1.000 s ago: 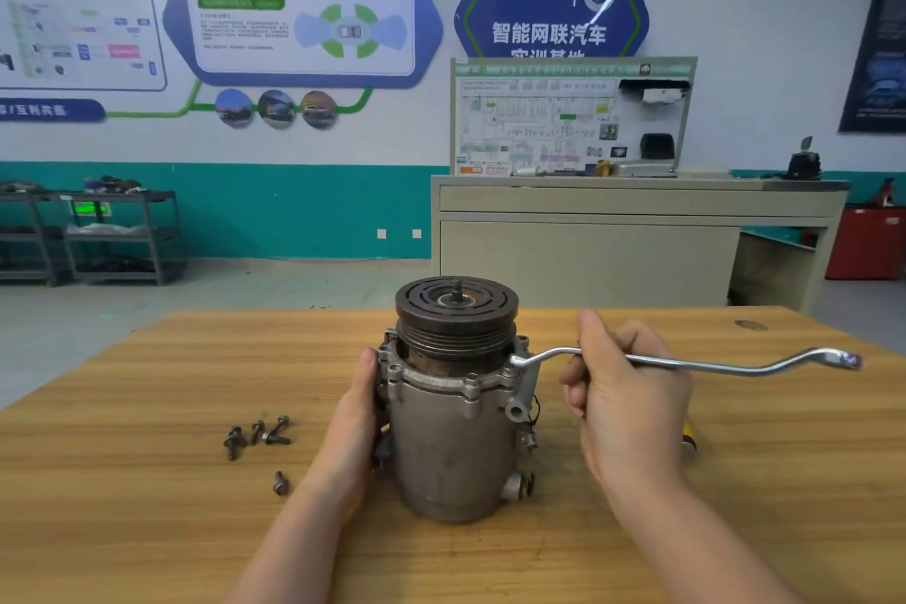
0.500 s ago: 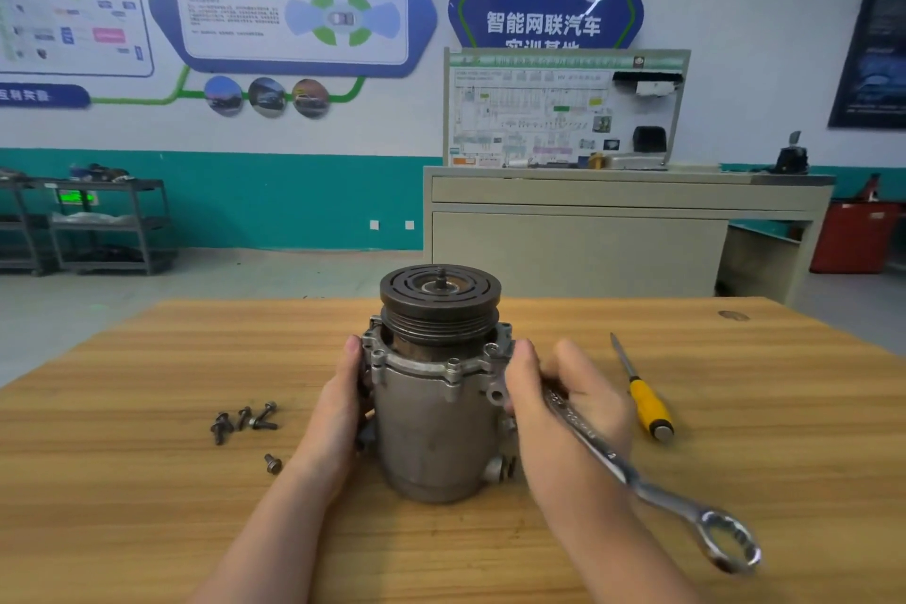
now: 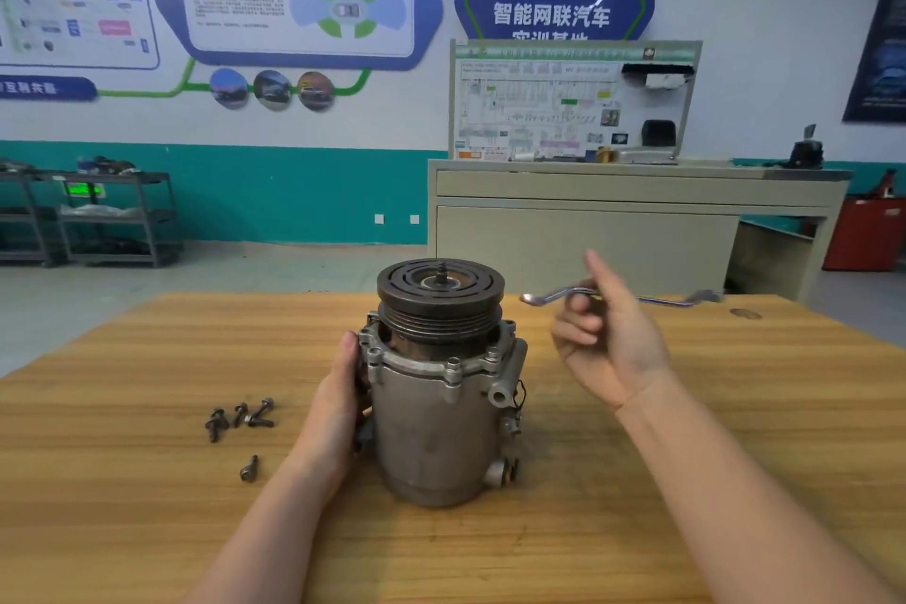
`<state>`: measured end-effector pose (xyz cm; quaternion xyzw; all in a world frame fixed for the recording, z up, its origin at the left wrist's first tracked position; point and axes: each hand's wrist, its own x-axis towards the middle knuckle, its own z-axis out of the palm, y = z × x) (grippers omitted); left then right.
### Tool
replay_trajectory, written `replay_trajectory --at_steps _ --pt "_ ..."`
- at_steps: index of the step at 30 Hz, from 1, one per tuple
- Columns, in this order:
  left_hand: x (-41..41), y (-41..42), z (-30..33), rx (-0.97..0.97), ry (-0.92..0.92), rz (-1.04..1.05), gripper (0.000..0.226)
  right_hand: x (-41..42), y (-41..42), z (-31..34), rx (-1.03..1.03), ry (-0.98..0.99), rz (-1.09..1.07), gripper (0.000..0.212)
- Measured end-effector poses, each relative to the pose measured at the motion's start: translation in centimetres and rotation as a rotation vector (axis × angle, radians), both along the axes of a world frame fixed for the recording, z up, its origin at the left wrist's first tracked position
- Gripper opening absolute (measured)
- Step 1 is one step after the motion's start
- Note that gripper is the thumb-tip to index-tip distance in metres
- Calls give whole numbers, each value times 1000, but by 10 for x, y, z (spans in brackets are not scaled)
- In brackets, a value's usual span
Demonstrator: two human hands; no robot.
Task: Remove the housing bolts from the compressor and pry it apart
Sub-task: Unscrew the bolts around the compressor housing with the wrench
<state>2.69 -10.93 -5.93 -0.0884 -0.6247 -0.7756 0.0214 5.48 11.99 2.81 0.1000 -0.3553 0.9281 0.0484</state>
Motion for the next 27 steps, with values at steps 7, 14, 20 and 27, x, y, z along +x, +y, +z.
replay_trajectory --at_steps 7,14,20,27 --pt "1 1 1 0 -19 16 70 31 -21 -16 421 194 -488 45" --pt "-2 0 -1 3 -25 14 78 62 -45 -18 892 519 -873 43" --pt "1 1 -1 -7 -41 43 83 64 -49 -40 778 471 -824 35" --pt "2 0 0 -36 -40 47 82 10 -9 -16 265 30 65 26"
